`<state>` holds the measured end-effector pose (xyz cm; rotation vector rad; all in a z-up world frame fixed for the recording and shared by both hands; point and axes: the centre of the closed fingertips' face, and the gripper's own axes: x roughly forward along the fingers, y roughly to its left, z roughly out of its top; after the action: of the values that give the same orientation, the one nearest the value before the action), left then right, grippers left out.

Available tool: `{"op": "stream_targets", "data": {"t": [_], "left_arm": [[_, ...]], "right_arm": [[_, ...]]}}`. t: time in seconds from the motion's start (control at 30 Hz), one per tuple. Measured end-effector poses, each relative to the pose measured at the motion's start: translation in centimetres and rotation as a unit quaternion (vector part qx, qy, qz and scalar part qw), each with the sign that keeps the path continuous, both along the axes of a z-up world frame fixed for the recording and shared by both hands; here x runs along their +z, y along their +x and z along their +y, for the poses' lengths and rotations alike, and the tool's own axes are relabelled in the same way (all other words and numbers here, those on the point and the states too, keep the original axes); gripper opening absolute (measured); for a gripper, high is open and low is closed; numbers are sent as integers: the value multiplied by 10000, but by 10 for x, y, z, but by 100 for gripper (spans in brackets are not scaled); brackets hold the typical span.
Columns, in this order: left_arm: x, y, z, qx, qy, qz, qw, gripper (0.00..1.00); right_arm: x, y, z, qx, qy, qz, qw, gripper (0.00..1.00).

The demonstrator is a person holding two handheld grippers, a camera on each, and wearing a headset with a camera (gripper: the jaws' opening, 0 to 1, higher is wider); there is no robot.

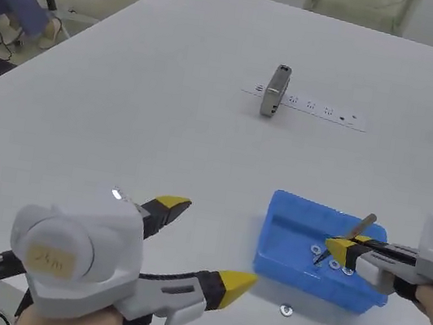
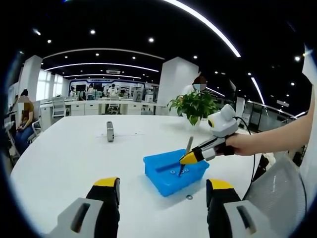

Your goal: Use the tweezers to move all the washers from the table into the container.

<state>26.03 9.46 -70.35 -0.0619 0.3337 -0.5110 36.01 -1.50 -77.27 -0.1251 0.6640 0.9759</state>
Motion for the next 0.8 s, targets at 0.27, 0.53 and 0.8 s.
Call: {"op": "stream_targets", "data": {"t": [0.27,0.53,0.8], "left_arm": [[-2,0,0,-22,37,31,10000,72],[-2,-1,-2,-46,54,44,10000,72],[-2,-1,-4,-66,62,48,9999,72]], "right_arm": [[-2,0,2,127,-127,-156,9997,4],[13,-7,1,202,27,-449,9988,4],[35,-21,2,468,94,-839,9953,4]]}}
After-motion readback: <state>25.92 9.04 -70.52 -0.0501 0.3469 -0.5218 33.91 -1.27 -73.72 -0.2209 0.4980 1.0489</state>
